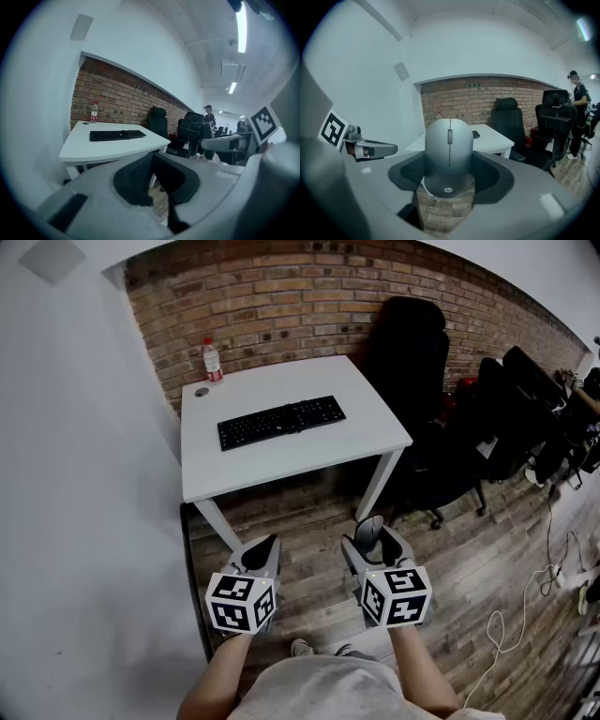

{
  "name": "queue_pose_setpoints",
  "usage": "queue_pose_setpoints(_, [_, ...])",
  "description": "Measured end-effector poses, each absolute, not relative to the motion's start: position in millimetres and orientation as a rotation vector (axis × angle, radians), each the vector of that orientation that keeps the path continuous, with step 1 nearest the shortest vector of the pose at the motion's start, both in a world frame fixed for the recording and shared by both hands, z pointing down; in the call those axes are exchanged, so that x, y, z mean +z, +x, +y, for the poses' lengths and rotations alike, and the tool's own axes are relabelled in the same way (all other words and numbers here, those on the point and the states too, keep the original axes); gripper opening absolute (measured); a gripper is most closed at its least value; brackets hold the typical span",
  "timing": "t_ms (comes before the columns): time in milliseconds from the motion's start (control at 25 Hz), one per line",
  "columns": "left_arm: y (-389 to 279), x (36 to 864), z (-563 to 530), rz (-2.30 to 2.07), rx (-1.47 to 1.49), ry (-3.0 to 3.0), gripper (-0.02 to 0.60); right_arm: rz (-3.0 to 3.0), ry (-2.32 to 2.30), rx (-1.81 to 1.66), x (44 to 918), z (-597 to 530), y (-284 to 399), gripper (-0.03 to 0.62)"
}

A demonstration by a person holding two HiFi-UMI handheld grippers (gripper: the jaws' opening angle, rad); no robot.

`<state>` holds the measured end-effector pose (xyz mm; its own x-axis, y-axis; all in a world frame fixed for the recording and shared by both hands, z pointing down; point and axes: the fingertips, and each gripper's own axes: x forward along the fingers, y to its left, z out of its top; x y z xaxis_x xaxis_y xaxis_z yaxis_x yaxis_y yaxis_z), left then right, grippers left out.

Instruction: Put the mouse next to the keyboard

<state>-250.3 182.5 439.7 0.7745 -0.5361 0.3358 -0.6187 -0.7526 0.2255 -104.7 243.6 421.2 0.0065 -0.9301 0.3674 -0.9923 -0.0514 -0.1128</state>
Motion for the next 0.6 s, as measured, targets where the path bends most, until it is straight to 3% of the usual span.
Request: queue_pose_setpoints(600, [-219, 452, 171, -0.812, 0.393, 2.656, -0.011, -2.044, 2.153, 0.592, 432, 235, -83, 0.307])
